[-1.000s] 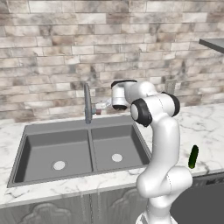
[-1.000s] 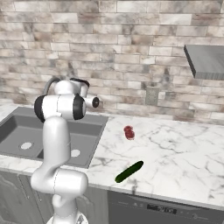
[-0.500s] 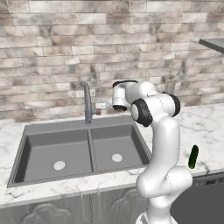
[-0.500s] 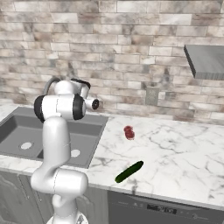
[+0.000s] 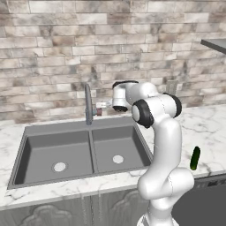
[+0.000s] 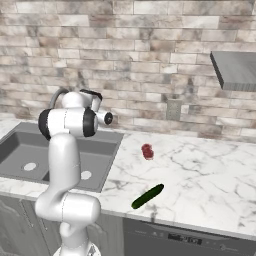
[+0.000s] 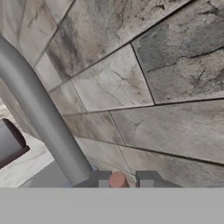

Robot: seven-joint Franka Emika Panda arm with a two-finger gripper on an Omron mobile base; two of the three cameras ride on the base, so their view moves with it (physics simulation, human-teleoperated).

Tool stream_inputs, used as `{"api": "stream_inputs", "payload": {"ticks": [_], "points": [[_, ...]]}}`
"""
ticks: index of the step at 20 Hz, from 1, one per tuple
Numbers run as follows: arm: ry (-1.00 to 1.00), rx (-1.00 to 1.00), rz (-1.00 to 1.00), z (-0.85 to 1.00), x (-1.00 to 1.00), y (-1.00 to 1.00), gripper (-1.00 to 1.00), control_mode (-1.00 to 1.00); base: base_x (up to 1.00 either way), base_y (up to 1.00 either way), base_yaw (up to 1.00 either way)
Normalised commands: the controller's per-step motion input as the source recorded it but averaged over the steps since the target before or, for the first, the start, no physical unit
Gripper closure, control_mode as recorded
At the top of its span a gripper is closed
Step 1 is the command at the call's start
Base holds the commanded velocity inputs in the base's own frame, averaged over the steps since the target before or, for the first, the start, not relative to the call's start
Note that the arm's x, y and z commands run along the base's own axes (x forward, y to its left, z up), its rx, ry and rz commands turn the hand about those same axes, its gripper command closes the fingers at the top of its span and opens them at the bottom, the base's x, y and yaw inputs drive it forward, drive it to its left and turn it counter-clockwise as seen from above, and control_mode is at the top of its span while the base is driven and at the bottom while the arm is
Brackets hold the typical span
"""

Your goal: Turn on the sink faucet. Then move the cucumber from the counter to the sink. Turn off the sink. Move the vegetable from the sink to the pot next to the stove. Finally move the pot to the rear left burner.

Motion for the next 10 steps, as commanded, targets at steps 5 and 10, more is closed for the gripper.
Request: {"api": "stream_inputs", "payload": {"ticks": [5, 10], "points": [[0.15, 0.01, -0.08, -0.80, -0.38, -0.79, 1.00, -1.00, 0.00, 0.00, 0.00], [0.13, 0.01, -0.07, -0.82, -0.41, -0.80, 1.00, -1.00, 0.00, 0.00, 0.00]]}}
